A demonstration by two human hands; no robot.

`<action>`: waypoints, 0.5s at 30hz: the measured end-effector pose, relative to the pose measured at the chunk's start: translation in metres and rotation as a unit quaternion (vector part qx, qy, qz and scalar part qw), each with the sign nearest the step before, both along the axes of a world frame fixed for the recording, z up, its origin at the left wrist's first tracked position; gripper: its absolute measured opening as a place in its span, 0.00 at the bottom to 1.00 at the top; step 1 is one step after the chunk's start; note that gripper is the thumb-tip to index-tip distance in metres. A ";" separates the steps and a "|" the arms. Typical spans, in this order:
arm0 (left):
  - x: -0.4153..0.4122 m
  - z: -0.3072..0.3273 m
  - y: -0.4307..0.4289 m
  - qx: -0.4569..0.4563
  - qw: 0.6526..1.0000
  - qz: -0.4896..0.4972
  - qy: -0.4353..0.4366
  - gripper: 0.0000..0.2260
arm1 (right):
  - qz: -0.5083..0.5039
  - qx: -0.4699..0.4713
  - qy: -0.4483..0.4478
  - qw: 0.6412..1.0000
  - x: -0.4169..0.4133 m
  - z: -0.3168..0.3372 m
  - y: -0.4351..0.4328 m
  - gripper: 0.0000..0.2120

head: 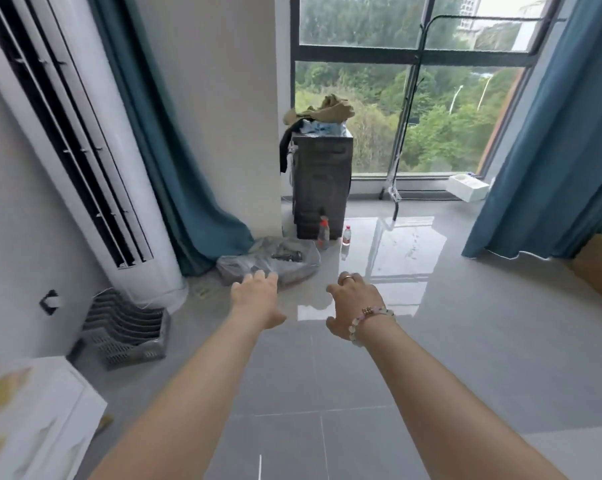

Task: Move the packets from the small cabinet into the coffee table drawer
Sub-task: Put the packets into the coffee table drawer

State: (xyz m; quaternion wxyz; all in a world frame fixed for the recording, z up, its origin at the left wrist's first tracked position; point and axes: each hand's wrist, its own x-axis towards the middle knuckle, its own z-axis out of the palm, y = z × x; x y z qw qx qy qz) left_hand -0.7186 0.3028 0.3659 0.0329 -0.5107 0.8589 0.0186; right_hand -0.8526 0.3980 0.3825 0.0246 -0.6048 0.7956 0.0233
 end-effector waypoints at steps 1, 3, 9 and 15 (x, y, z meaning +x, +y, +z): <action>0.013 0.002 -0.011 -0.004 1.000 0.013 0.006 0.30 | 0.018 -0.006 -0.002 1.000 0.012 0.001 -0.016 0.22; 0.038 0.006 -0.030 -0.013 0.999 0.041 0.022 0.29 | 0.054 -0.014 -0.007 0.998 0.035 0.004 -0.042 0.23; 0.103 0.004 -0.059 -0.010 0.992 0.119 0.034 0.26 | 0.135 -0.011 0.005 0.991 0.084 0.008 -0.097 0.25; 0.153 -0.002 -0.081 -0.012 0.982 0.189 0.012 0.23 | 0.211 0.001 -0.007 0.977 0.122 0.007 -0.153 0.26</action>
